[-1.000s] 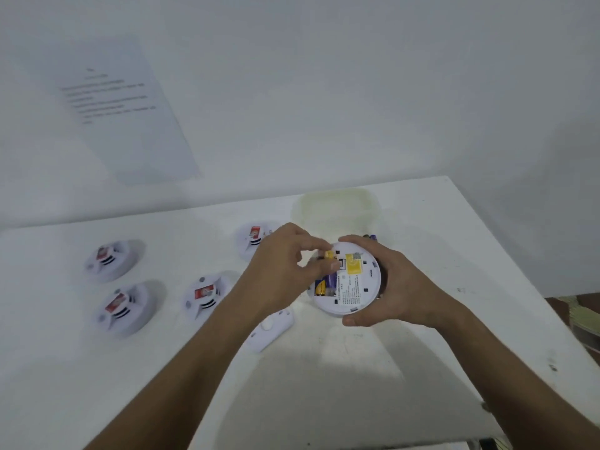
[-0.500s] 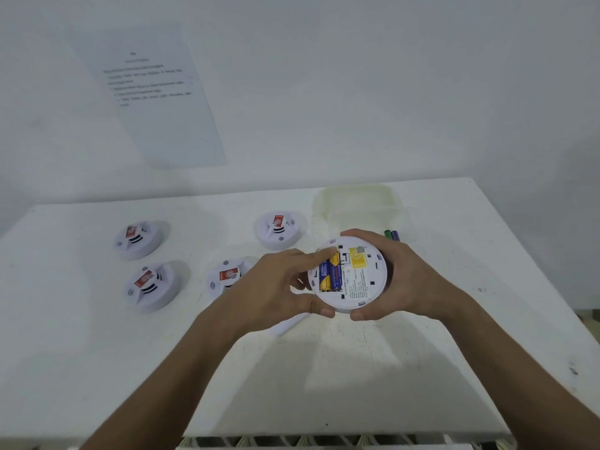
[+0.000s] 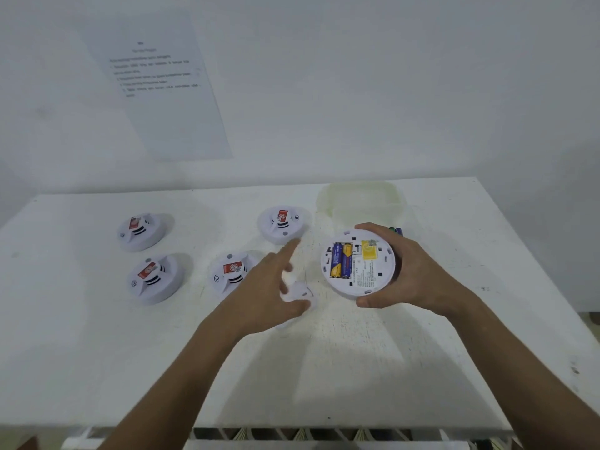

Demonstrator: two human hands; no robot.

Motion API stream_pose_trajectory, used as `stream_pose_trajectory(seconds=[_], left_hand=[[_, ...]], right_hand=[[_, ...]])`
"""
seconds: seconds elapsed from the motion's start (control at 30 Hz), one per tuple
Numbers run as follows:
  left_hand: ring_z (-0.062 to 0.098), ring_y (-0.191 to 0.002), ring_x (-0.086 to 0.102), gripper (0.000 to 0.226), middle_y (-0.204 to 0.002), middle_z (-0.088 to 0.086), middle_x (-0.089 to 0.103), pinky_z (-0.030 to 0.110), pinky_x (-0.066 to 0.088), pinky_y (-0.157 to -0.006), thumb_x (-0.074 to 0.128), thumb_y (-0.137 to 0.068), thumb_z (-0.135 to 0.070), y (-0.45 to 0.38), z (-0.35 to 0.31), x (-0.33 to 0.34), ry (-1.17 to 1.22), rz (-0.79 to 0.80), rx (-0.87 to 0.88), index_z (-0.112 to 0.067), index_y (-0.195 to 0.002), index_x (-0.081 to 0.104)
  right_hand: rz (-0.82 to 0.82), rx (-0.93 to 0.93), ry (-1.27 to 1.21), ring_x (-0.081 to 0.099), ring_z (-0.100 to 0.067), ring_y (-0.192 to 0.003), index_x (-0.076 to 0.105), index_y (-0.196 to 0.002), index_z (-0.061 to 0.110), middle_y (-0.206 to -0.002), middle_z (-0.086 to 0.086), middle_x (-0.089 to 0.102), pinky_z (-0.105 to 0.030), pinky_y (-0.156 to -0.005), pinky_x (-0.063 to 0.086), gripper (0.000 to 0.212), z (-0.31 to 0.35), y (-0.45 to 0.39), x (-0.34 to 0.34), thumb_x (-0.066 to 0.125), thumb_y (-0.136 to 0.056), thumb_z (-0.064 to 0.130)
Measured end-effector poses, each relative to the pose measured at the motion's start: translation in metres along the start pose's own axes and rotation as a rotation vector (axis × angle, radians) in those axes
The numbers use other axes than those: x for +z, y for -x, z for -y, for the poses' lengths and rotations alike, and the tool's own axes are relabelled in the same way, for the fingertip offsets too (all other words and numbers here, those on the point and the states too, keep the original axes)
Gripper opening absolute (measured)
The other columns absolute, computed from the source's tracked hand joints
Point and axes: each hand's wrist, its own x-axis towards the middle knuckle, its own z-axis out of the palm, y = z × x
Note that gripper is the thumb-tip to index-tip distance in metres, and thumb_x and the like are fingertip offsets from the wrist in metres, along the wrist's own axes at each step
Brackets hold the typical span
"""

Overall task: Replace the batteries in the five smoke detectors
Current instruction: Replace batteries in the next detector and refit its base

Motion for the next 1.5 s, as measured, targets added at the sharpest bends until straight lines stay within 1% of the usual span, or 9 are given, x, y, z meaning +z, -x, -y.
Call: stream_pose_trajectory(seconds=[0.1, 0.23, 0.43, 0.67, 0.9, 1.0, 1.1, 1.3, 1.5], left_hand=[[0.010, -0.101, 0.054, 0.084, -0.132, -0.004, 0.045, 0.024, 0.046, -0.081, 0.070, -0.078, -0.054, 0.004, 0.017, 0.021, -0.240, 0.046, -0.126, -0.029, -0.147, 0.032], [0.011, -0.089, 0.048, 0.063, -0.108, -0.008, 0.044, 0.019, 0.036, -0.061, 0.071, -0.070, -0.059, 0.004, 0.024, 0.039, -0.377, 0.042, -0.161, -0.025, -0.117, 0.047], [0.001, -0.067, 0.041, 0.057, -0.085, -0.013, 0.035, 0.019, 0.029, -0.052, 0.072, -0.062, -0.069, 0.004, 0.035, 0.042, -0.326, 0.020, -0.276, -0.027, -0.090, 0.046], [0.008, -0.065, 0.041, 0.046, -0.066, -0.010, 0.040, 0.016, 0.030, -0.055, 0.079, -0.070, -0.047, 0.011, 0.038, 0.048, -0.172, -0.094, -0.197, -0.006, -0.083, 0.062], [0.003, -0.073, 0.052, 0.057, -0.098, -0.006, 0.051, 0.019, 0.039, -0.056, 0.077, -0.056, -0.053, 0.016, 0.020, 0.031, -0.098, -0.080, -0.364, -0.017, -0.094, 0.055], [-0.002, -0.081, 0.051, 0.067, -0.099, -0.016, 0.042, 0.015, 0.038, -0.059, 0.071, -0.049, -0.060, 0.016, -0.003, 0.002, -0.014, -0.278, -0.286, -0.026, -0.105, 0.054], [-0.006, -0.084, 0.052, 0.061, -0.104, -0.018, 0.039, 0.005, 0.041, -0.063, 0.075, -0.047, -0.059, 0.013, -0.032, -0.020, 0.124, -0.386, -0.065, -0.037, -0.101, 0.056], [-0.015, -0.108, 0.041, 0.056, -0.125, -0.016, 0.036, -0.004, 0.035, -0.074, 0.090, -0.059, -0.044, 0.002, -0.060, -0.019, 0.128, -0.049, 0.138, -0.048, -0.105, 0.060], [-0.003, -0.111, 0.049, 0.067, -0.125, -0.020, 0.045, 0.010, 0.040, -0.082, 0.088, -0.061, -0.050, -0.006, -0.058, -0.019, 0.124, 0.011, 0.117, -0.043, -0.121, 0.061]], right_hand=[[-0.012, 0.012, 0.002, 0.060, -0.010, -0.118, 0.052, -0.137, 0.026, -0.124, 0.015, 0.064, -0.023, -0.085, 0.056, 0.098, -0.005, 0.006, -0.004, 0.096, -0.051, 0.014], [-0.014, 0.027, -0.001, 0.060, -0.013, -0.120, 0.052, -0.138, 0.023, -0.125, 0.011, 0.064, -0.025, -0.087, 0.057, 0.097, -0.008, 0.011, -0.003, 0.095, -0.051, 0.014], [-0.015, 0.042, 0.002, 0.059, -0.012, -0.120, 0.051, -0.138, 0.023, -0.127, 0.012, 0.063, -0.027, -0.090, 0.057, 0.098, -0.009, 0.016, -0.002, 0.095, -0.050, 0.014], [0.009, 0.047, -0.005, 0.060, -0.011, -0.120, 0.052, -0.137, 0.024, -0.126, 0.014, 0.063, -0.025, -0.088, 0.057, 0.098, -0.010, 0.017, 0.001, 0.095, -0.051, 0.009], [0.017, 0.038, 0.007, 0.059, -0.007, -0.119, 0.051, -0.138, 0.026, -0.126, 0.016, 0.063, -0.021, -0.085, 0.056, 0.098, -0.007, 0.015, 0.006, 0.095, -0.051, 0.014], [0.010, 0.034, 0.008, 0.059, -0.007, -0.119, 0.051, -0.137, 0.030, -0.126, 0.017, 0.063, -0.020, -0.084, 0.056, 0.098, -0.006, 0.015, 0.006, 0.095, -0.051, 0.017], [0.015, 0.018, -0.002, 0.060, -0.006, -0.117, 0.051, -0.134, 0.034, -0.123, 0.019, 0.063, -0.017, -0.081, 0.055, 0.097, -0.002, 0.012, 0.008, 0.096, -0.051, 0.013], [0.014, -0.058, -0.007, 0.062, -0.015, -0.117, 0.054, -0.134, 0.028, -0.123, 0.010, 0.065, -0.020, -0.083, 0.056, 0.092, 0.006, 0.003, 0.017, 0.097, -0.055, 0.009], [0.021, -0.066, -0.029, 0.062, -0.013, -0.115, 0.054, -0.133, 0.029, -0.120, 0.013, 0.065, -0.019, -0.080, 0.056, 0.089, 0.010, 0.003, 0.016, 0.095, -0.056, 0.008]])
